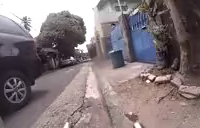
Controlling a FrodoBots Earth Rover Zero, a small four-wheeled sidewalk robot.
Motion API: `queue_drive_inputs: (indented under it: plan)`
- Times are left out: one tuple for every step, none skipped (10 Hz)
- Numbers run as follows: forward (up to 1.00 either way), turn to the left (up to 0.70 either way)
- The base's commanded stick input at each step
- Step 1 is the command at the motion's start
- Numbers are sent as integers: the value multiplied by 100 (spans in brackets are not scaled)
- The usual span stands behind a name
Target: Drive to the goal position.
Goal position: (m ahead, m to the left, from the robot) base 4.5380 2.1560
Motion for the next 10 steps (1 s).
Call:
queue_drive_inputs:
  plan:
    - [4,0]
    - [4,0]
    - [4,0]
    - [4,0]
    - [4,0]
    - [5,0]
    - [4,0]
    - [4,0]
    - [4,0]
    - [4,0]
